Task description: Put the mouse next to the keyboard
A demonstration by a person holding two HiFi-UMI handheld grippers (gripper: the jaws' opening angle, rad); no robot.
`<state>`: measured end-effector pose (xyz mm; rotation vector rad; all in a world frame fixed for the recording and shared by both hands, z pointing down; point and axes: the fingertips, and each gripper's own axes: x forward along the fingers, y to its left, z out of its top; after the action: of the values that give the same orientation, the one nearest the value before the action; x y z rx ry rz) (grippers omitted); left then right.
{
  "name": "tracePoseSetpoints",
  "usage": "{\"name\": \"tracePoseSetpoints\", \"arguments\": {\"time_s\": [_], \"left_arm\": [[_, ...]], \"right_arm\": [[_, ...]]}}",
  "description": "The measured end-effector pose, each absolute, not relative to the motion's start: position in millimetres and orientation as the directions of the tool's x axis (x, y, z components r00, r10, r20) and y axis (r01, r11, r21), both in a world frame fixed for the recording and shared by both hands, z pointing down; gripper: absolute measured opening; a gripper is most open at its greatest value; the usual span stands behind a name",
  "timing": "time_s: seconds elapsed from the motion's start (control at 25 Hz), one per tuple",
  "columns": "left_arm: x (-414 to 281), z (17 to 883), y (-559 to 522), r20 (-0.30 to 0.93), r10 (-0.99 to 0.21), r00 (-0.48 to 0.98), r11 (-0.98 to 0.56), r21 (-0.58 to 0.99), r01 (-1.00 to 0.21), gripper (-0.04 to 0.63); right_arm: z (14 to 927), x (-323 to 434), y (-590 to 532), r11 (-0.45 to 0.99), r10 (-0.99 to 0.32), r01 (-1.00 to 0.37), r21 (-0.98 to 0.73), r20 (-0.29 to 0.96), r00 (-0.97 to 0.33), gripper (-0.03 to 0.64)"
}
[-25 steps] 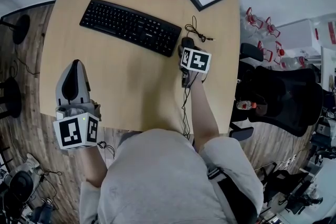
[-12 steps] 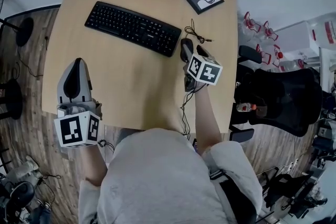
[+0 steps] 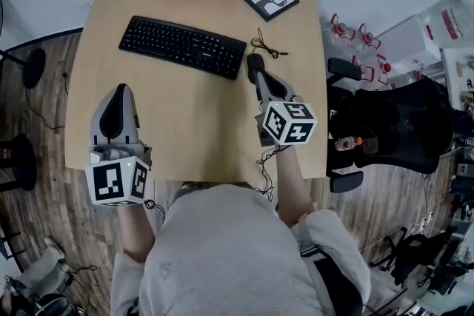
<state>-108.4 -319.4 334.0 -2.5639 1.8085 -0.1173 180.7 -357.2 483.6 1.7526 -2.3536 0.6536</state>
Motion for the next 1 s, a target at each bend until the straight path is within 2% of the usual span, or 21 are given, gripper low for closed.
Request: {"name": "tracePoseSetpoints", "arguments": {"time_s": [0.56, 1.0], "left_arm": [[-119.8, 321.1, -276.7, 0.022, -0.904, 0.426, -0.427, -0.013, -0.904, 0.009], [-129.5, 311.7, -240.9, -0.006, -0.87, 0.494, -0.494, -0.009, -0.87, 0.01]], "right_arm": [[409.9, 148.8, -275.8, 0.24, -0.935, -0.962, -0.128, 0.236, -0.265, 0.018], [360.6, 129.5, -217.4, 0.207, -0.969, -0.974, -0.088, 0.115, -0.217, 0.018]]}}
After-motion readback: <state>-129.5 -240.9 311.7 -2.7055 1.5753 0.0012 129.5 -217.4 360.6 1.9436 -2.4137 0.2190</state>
